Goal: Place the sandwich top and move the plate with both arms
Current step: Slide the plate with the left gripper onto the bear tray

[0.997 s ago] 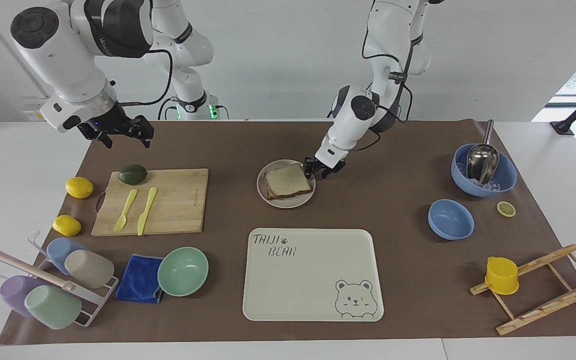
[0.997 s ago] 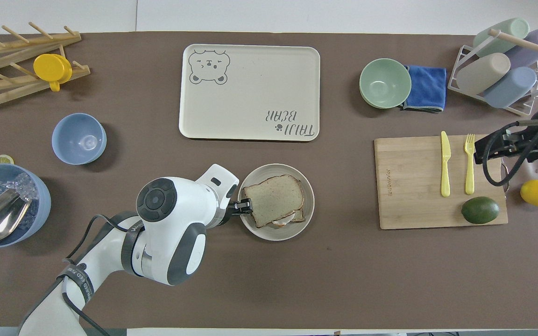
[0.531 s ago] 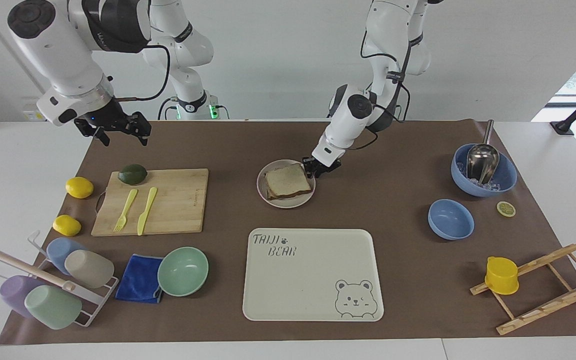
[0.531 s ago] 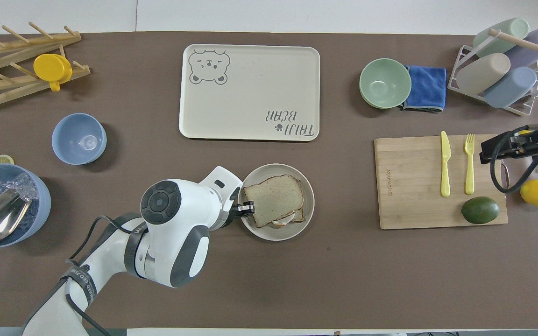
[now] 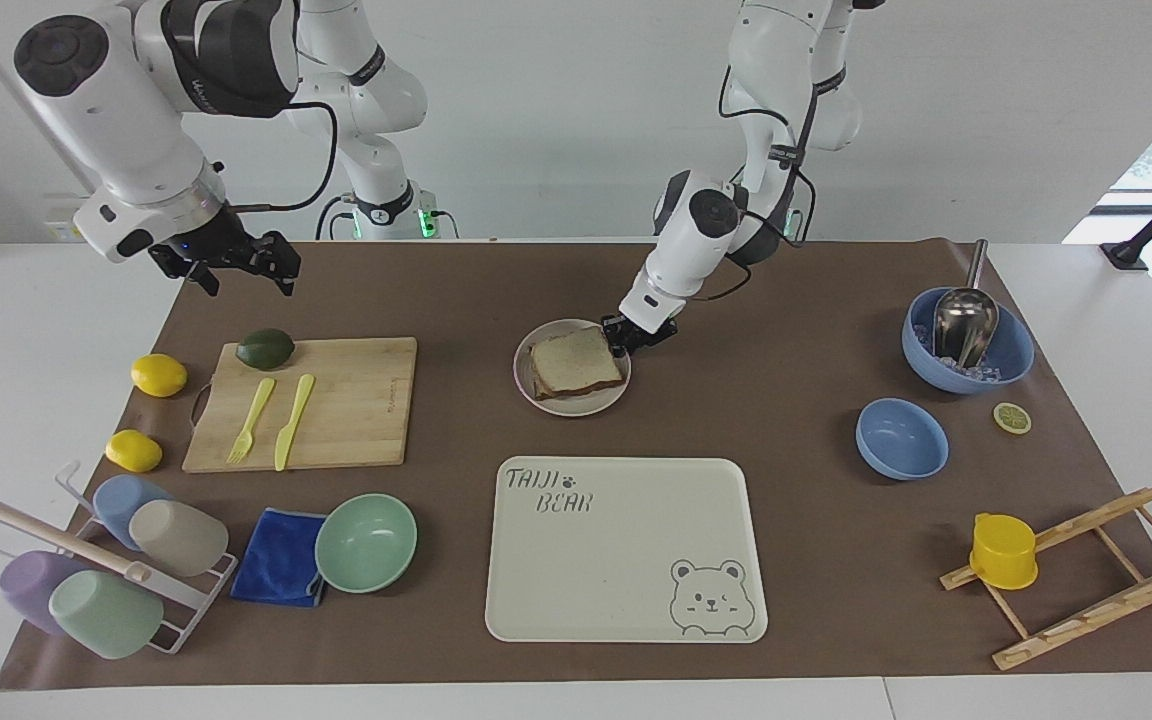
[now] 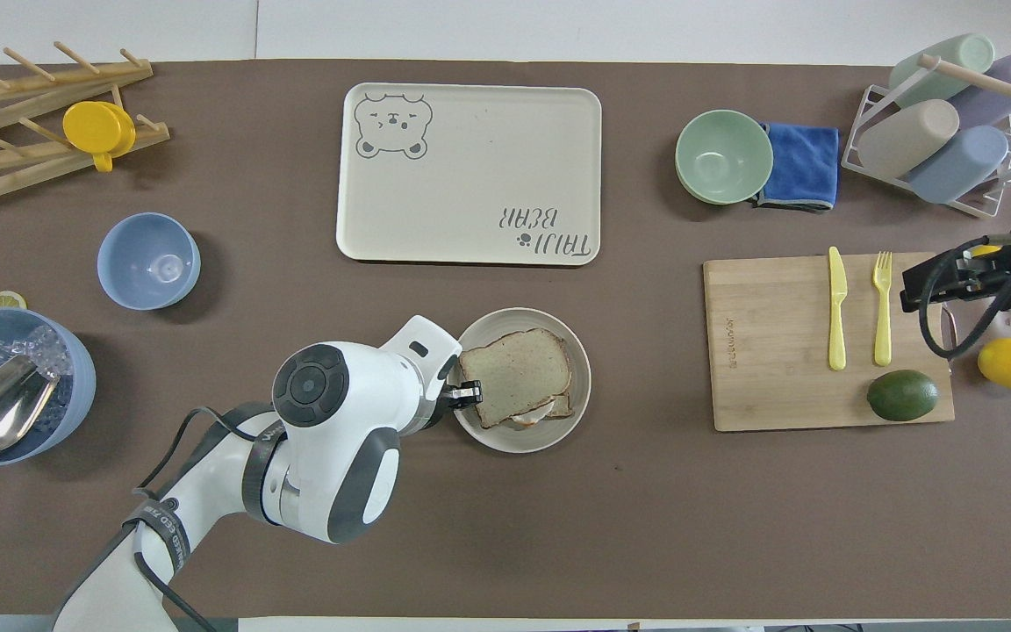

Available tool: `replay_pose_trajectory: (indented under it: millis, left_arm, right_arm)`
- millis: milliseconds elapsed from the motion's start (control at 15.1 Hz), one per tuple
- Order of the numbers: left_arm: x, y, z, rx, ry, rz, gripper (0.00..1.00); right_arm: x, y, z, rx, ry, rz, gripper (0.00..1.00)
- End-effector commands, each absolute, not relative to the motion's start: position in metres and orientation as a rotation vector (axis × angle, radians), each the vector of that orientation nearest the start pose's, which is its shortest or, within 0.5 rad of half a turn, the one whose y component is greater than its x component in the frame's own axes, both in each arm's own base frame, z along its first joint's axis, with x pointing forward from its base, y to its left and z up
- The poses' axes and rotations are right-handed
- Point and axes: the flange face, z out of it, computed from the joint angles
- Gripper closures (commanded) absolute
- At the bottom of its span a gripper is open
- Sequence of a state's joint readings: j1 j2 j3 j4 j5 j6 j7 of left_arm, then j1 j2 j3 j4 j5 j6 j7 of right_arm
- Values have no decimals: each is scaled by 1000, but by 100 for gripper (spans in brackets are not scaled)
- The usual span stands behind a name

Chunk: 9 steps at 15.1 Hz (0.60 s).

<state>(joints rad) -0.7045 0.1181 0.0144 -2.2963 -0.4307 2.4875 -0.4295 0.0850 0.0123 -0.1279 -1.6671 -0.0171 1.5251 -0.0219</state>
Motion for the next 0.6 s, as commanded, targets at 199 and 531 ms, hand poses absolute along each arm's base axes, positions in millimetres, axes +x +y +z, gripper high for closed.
replay_pose_trajectory:
  millis: [199, 531]
  left_arm:
    - [410, -333, 300, -3411, -171, 136, 100]
    - [440, -323, 329, -3442, -287, 197, 100]
  right_arm:
    - [541, -25, 573, -3119, 17, 242, 0]
    - [541, -26, 573, -3119, 19, 242, 0]
